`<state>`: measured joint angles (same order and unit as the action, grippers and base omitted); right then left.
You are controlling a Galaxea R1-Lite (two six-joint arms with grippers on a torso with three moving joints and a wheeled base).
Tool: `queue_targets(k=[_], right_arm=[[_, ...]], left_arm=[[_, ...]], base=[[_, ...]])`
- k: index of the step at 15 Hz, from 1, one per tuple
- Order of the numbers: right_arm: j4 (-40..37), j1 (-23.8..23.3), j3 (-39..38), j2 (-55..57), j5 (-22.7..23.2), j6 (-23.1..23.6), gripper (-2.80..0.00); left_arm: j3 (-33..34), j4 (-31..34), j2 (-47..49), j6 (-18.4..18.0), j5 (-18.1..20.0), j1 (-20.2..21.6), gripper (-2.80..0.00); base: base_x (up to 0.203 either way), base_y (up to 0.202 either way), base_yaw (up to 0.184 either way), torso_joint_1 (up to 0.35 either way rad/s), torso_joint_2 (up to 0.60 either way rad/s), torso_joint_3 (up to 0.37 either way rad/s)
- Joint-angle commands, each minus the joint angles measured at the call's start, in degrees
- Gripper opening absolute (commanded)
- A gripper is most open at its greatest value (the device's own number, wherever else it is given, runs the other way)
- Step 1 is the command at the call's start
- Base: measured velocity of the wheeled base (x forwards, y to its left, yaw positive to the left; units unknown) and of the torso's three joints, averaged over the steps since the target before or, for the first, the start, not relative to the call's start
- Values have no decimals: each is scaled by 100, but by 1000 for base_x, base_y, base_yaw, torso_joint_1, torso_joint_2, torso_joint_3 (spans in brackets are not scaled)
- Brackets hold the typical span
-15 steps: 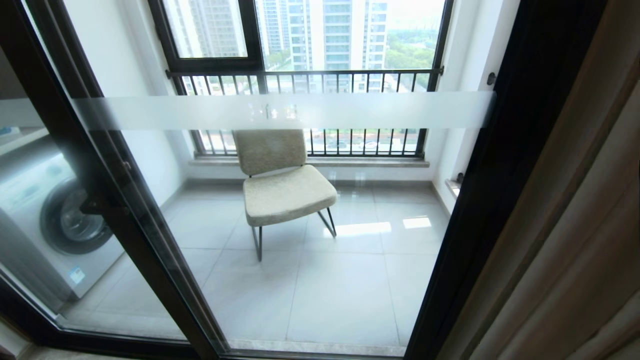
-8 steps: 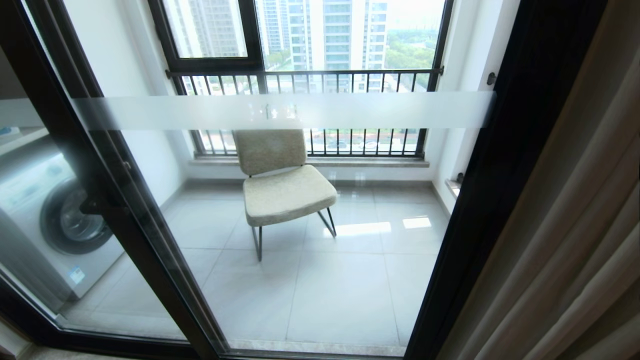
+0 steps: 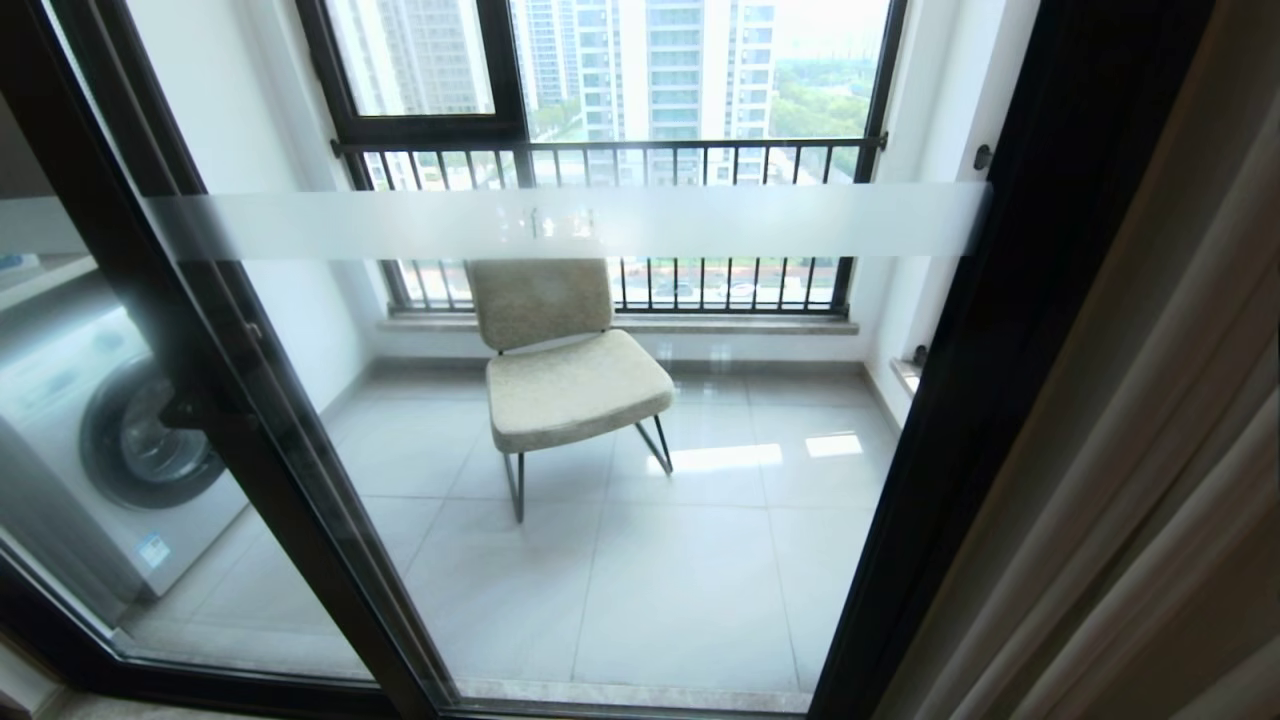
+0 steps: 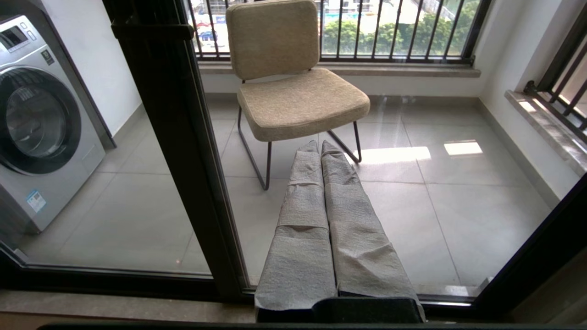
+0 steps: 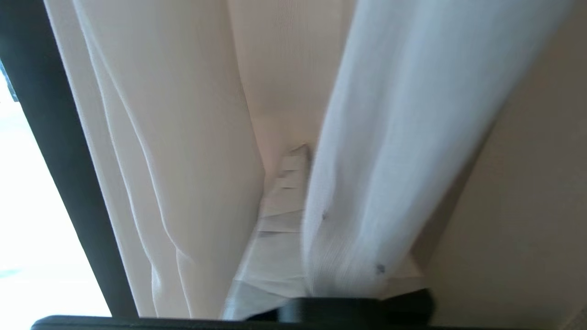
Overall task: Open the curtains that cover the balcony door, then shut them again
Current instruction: Pull the inner curtains open on both sides
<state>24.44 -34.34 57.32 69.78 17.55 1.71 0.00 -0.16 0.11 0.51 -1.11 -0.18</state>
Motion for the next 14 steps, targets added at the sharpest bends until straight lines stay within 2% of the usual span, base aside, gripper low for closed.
queue_targets(k=[1,7,14], right_arm=[[16,-2,-78,-127,4,-1,0],[7,-2,-330,-653,-5,5,0],[-45,-2,-1596,-2206,-23,30,0]], left_arm=[[0,-2,-2,2,-3,1,-280],[0,-2,-2,2,-3,1,-280],[0,-2,-2,2,-3,1,-280]], base=[[0,0,0,0,0,0],[0,0,0,0,0,0],[0,0,0,0,0,0]])
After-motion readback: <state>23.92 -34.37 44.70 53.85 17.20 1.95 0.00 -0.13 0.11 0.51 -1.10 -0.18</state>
